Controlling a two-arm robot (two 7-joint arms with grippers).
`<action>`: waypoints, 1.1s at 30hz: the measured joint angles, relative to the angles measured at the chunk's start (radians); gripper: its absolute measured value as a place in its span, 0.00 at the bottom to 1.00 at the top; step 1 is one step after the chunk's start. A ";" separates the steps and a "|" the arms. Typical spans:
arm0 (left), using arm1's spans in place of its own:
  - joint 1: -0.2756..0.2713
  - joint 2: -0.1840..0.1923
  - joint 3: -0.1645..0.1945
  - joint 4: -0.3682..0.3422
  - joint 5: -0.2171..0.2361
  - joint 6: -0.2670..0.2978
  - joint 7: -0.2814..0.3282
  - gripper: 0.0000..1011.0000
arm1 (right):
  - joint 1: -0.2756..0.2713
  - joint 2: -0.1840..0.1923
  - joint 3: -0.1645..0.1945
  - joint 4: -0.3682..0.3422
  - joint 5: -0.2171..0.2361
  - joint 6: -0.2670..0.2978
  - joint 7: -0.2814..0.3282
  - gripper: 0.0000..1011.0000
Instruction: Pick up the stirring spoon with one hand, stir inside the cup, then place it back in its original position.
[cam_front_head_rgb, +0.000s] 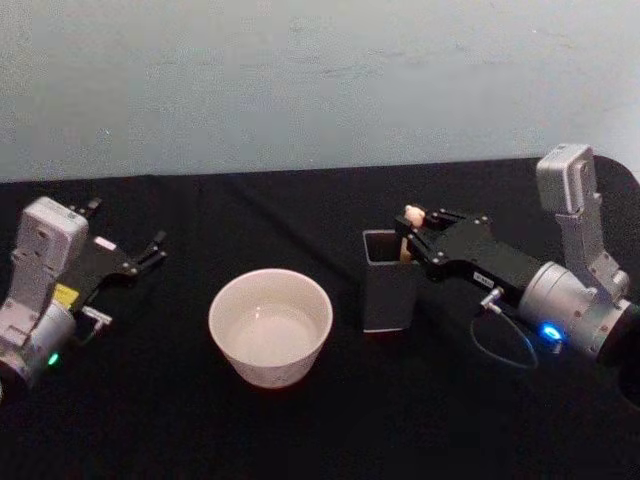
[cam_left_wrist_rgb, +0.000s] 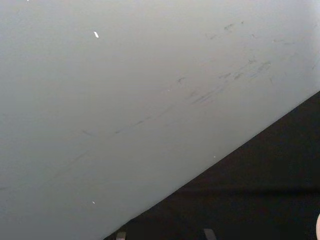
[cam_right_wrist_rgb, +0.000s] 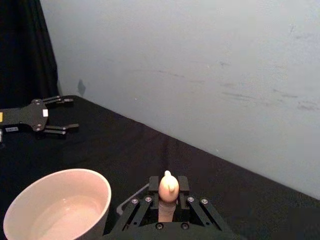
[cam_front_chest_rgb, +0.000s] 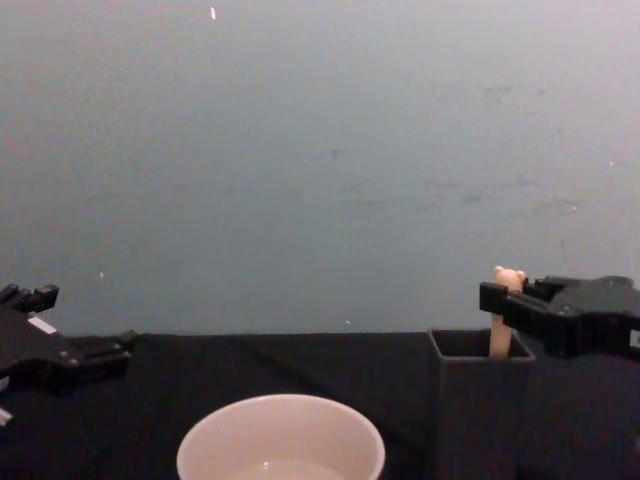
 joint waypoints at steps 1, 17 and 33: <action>0.000 0.000 0.000 0.000 0.000 0.000 0.000 0.99 | -0.002 -0.003 0.002 0.000 -0.001 0.003 -0.003 0.21; 0.000 0.000 0.000 0.000 0.000 0.000 0.000 0.99 | -0.011 -0.013 0.002 -0.003 -0.016 0.018 -0.004 0.21; 0.000 0.000 0.000 0.000 0.000 0.000 0.000 0.99 | -0.011 -0.013 0.004 -0.004 -0.013 0.018 -0.002 0.32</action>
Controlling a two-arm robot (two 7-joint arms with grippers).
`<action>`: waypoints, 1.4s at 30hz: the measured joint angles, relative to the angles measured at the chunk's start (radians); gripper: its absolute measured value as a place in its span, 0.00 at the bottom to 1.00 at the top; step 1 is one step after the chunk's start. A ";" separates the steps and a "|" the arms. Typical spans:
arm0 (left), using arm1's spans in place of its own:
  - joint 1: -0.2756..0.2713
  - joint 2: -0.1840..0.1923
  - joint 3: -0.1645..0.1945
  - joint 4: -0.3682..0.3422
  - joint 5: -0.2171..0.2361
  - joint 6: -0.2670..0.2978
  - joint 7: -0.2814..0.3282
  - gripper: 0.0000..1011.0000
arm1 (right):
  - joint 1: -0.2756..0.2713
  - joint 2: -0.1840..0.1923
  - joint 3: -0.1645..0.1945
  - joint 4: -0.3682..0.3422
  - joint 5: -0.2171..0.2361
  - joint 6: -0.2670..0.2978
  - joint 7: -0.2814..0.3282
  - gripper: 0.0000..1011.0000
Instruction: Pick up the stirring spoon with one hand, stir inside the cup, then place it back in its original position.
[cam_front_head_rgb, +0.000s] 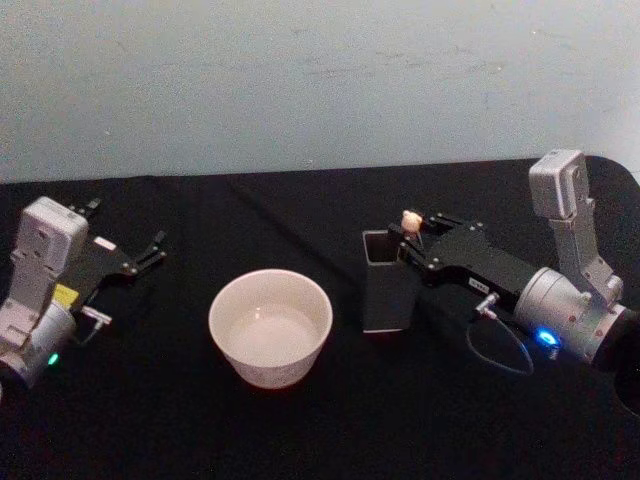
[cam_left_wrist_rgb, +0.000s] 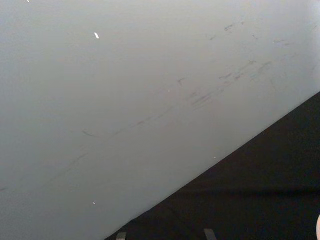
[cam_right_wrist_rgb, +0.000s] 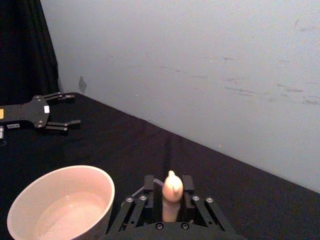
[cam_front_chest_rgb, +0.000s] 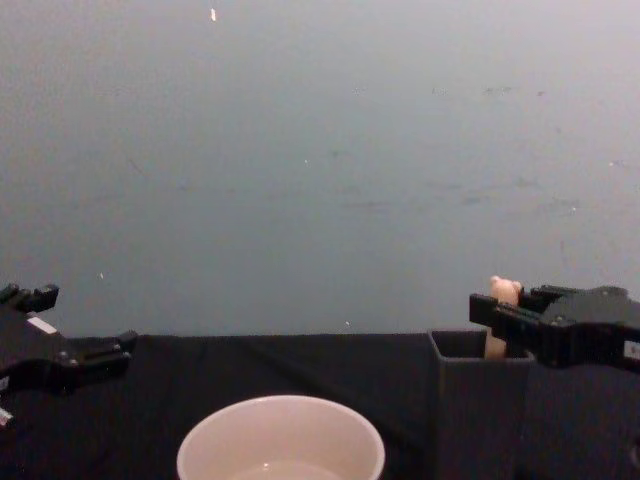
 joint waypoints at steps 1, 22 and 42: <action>0.000 0.000 0.000 0.000 0.000 0.000 0.000 0.99 | 0.000 0.000 0.000 0.000 0.000 0.000 0.000 0.33; 0.000 0.000 0.000 0.000 0.000 0.000 0.000 0.99 | 0.000 0.000 0.001 0.000 0.003 -0.001 0.000 0.96; 0.000 0.000 0.000 0.000 0.000 0.000 0.000 0.99 | 0.017 -0.042 0.098 -0.044 0.021 -0.105 -0.059 0.99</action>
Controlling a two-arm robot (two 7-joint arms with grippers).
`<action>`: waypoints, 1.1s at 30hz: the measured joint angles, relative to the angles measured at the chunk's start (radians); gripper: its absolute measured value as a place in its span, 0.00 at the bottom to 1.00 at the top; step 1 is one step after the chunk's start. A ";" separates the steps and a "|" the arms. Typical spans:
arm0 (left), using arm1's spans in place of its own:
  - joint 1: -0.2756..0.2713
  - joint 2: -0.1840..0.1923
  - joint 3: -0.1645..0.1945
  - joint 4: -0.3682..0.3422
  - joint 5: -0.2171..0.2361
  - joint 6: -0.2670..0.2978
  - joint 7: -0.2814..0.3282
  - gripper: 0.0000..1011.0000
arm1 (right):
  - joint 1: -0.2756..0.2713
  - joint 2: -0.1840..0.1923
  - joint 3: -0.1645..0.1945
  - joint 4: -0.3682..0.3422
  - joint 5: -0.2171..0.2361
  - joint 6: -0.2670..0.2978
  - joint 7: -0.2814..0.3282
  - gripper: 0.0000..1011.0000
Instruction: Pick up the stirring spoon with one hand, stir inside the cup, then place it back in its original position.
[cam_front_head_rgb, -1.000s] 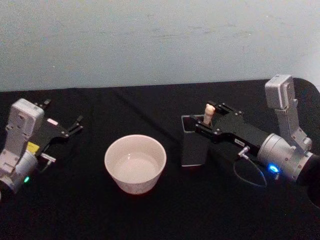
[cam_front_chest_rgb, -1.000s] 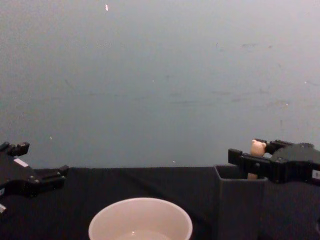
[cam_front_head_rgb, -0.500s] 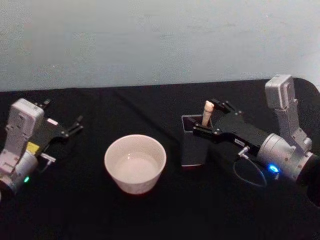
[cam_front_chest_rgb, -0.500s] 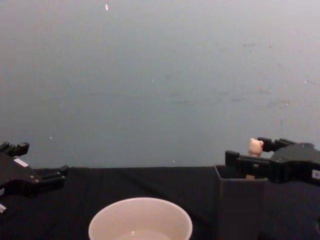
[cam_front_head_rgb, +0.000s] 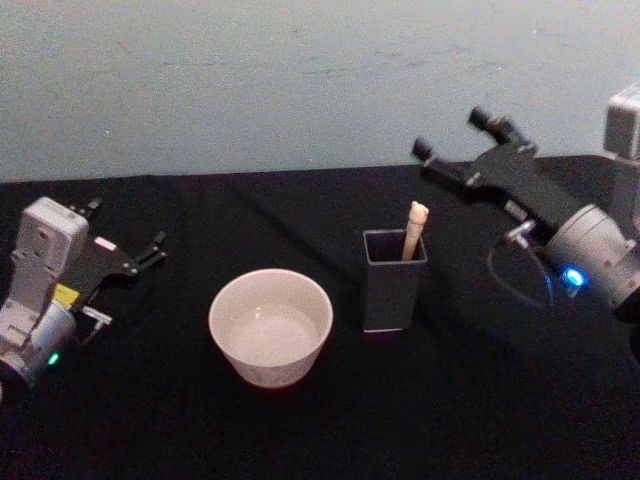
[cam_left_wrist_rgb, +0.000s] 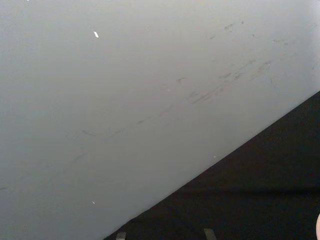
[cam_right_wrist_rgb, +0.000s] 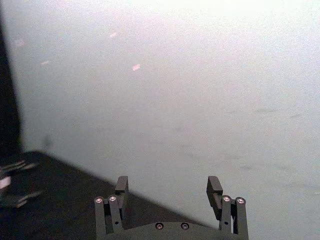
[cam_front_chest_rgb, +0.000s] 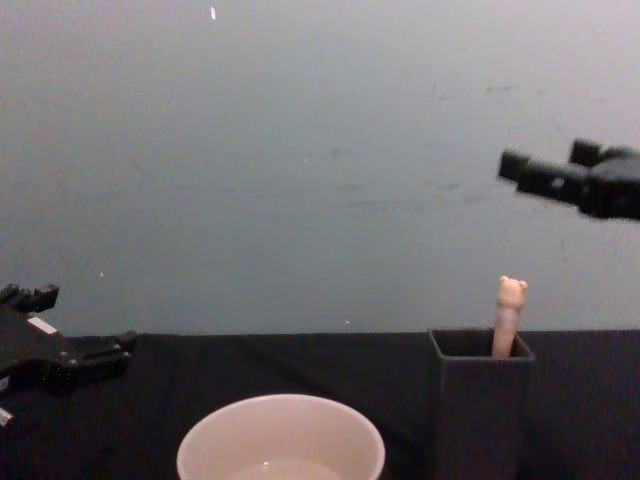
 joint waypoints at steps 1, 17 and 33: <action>0.000 0.000 0.000 0.000 0.000 0.000 0.000 0.99 | 0.001 -0.005 0.008 0.000 -0.004 -0.006 -0.013 0.99; 0.000 0.000 0.000 0.000 0.000 0.000 0.000 0.99 | 0.003 -0.084 0.024 0.153 -0.195 0.061 -0.224 0.99; 0.000 0.000 0.000 0.000 0.000 0.000 0.000 0.99 | -0.002 -0.105 0.008 0.215 -0.241 0.099 -0.193 0.99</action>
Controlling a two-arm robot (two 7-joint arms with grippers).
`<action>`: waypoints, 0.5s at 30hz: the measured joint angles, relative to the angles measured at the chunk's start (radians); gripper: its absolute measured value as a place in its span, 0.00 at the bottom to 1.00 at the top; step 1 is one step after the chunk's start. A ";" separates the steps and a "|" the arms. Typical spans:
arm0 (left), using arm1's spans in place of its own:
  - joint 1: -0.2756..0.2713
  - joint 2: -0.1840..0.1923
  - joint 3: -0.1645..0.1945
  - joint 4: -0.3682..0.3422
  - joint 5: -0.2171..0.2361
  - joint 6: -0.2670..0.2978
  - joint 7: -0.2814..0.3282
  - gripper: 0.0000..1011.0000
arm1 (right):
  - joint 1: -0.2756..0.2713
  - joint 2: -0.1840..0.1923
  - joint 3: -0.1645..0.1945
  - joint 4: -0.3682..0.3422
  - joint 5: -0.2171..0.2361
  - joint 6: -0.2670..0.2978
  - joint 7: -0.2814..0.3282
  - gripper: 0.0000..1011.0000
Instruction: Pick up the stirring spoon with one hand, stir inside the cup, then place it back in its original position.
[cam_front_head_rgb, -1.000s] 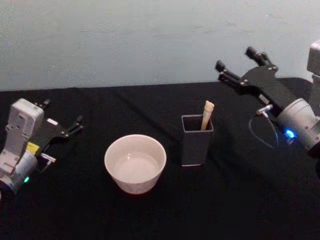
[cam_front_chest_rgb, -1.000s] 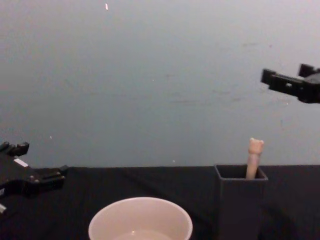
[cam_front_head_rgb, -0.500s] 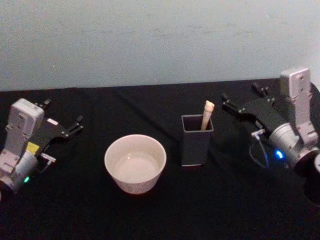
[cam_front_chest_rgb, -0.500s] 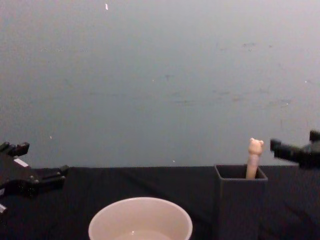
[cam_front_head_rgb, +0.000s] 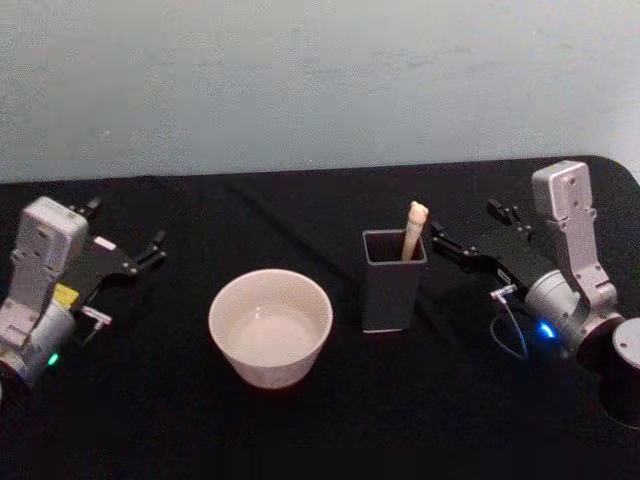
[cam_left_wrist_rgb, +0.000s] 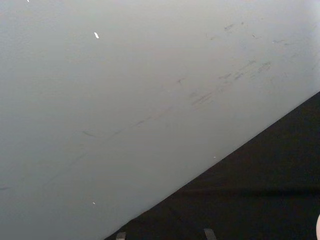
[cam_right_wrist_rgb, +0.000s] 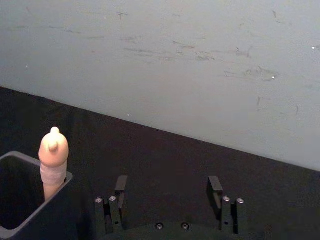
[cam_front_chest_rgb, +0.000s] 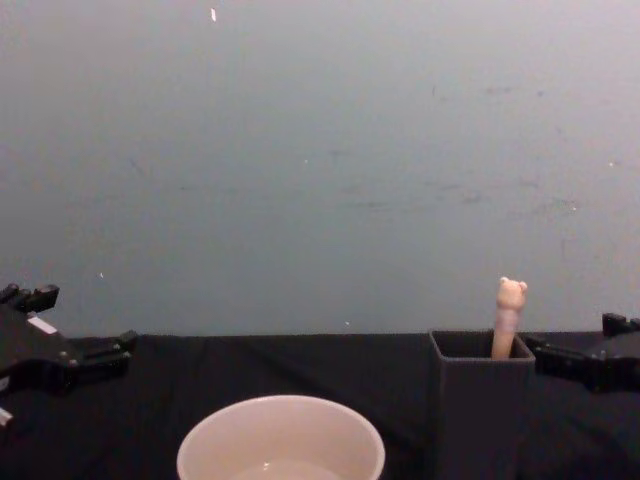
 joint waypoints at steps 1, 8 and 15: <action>0.000 0.000 0.000 0.000 0.000 0.000 0.000 0.99 | 0.000 0.000 0.000 0.000 0.000 0.000 0.000 0.99; 0.000 0.000 0.000 0.000 0.000 0.000 0.000 0.99 | 0.000 0.001 0.000 -0.002 0.001 -0.001 0.000 0.99; 0.000 0.000 0.000 0.000 0.000 0.000 0.000 0.99 | 0.000 0.001 0.000 -0.004 0.003 -0.002 0.000 0.99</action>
